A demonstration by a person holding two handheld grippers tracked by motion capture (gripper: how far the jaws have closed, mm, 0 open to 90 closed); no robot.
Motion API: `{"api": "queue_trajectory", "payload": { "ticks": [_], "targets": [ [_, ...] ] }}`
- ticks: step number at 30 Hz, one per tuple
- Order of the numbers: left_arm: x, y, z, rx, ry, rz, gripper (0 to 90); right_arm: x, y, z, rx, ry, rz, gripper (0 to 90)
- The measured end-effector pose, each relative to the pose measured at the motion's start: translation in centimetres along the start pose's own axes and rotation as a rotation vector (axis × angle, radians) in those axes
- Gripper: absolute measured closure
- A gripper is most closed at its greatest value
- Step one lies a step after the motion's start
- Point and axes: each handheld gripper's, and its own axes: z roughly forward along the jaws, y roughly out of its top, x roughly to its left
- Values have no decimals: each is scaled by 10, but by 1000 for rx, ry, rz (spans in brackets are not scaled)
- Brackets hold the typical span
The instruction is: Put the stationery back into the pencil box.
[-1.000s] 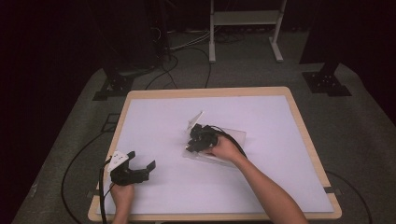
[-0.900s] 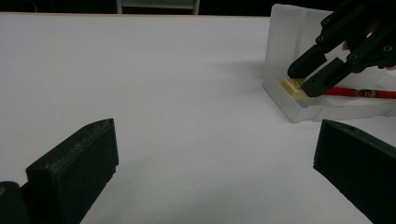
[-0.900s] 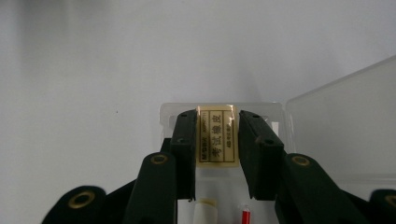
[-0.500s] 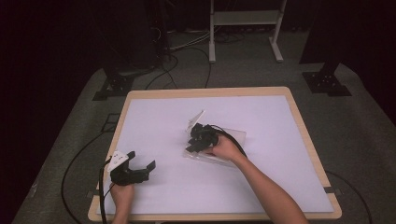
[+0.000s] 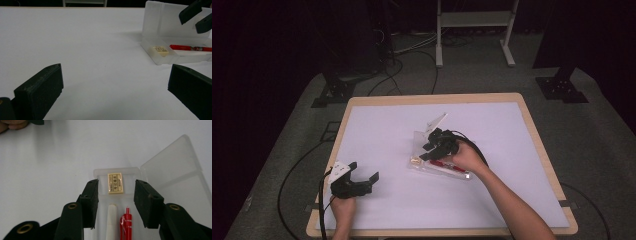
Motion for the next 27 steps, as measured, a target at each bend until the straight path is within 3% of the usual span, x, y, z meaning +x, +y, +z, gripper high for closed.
{"api": "queue_trajectory", "payload": {
  "ticks": [12, 27],
  "targets": [
    [1, 0, 0, 0, -2, 0, 0, 4, -16, -21, -20, 5, 3, 444],
    [0, 0, 1, 2, 3, 6, 0, 7, -32, -45, -56, -8, 16, 416]
  ]
}}
